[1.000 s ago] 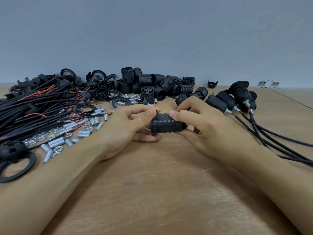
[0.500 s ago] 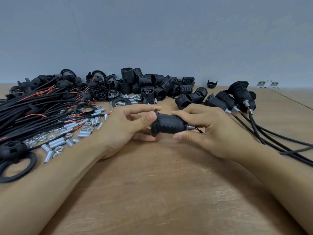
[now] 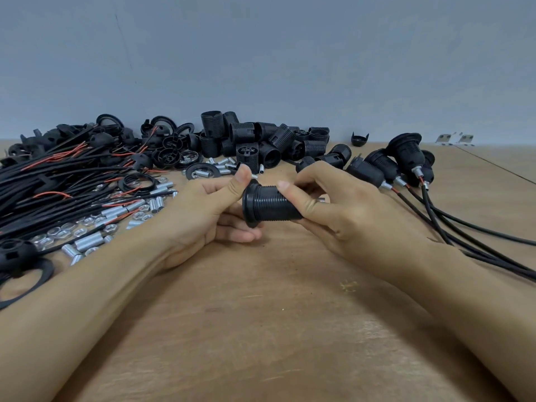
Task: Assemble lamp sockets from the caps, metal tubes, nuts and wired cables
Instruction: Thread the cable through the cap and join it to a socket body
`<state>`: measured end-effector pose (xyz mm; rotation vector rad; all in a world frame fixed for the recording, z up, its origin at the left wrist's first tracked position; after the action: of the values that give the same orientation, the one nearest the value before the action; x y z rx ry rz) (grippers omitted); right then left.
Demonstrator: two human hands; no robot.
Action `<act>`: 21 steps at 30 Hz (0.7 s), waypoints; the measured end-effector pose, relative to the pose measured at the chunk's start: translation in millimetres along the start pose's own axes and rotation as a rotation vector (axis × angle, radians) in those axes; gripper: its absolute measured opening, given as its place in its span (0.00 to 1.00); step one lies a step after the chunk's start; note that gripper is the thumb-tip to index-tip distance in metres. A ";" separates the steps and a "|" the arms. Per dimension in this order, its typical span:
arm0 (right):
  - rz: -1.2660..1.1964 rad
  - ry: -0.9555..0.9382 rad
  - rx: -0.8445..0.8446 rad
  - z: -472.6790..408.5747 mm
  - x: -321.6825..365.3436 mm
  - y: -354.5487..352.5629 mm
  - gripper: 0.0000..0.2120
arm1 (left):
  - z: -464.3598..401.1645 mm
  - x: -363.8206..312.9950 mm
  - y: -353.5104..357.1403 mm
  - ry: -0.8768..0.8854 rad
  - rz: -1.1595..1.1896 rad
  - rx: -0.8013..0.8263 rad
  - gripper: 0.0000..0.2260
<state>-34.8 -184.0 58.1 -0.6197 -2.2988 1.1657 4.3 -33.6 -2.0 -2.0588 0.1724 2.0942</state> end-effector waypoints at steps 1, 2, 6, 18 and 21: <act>-0.094 0.051 -0.001 -1.8 -3.0 0.9 0.21 | -0.8 1.6 -0.4 -0.024 0.005 0.010 0.25; -0.171 0.077 -0.027 -2.3 -6.1 0.9 0.21 | -1.0 3.8 0.2 -0.061 0.016 0.029 0.26; -0.033 -0.028 -0.107 -2.1 2.7 -3.3 0.13 | 0.9 9.3 1.8 -0.149 0.057 0.079 0.28; -0.270 0.172 -0.090 -1.5 -41.0 2.2 0.16 | 3.5 -31.6 -20.1 0.277 0.317 -0.172 0.16; -0.309 0.194 -0.089 -0.7 -44.5 3.1 0.17 | 1.3 -26.7 -17.9 0.272 0.163 -0.187 0.22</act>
<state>0.8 -208.2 46.4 -0.3722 -2.1921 0.8261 7.3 -17.4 25.7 -2.5173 0.1967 1.9749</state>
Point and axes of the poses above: each hand's wrist, its own z-axis away from the middle knuckle, its own y-axis out of the palm, x = y × z, the point moved 8 cm from there along -z, towards the middle knuckle, and after that the axes turned 5 degrees about -z, right-handed, at the moved point
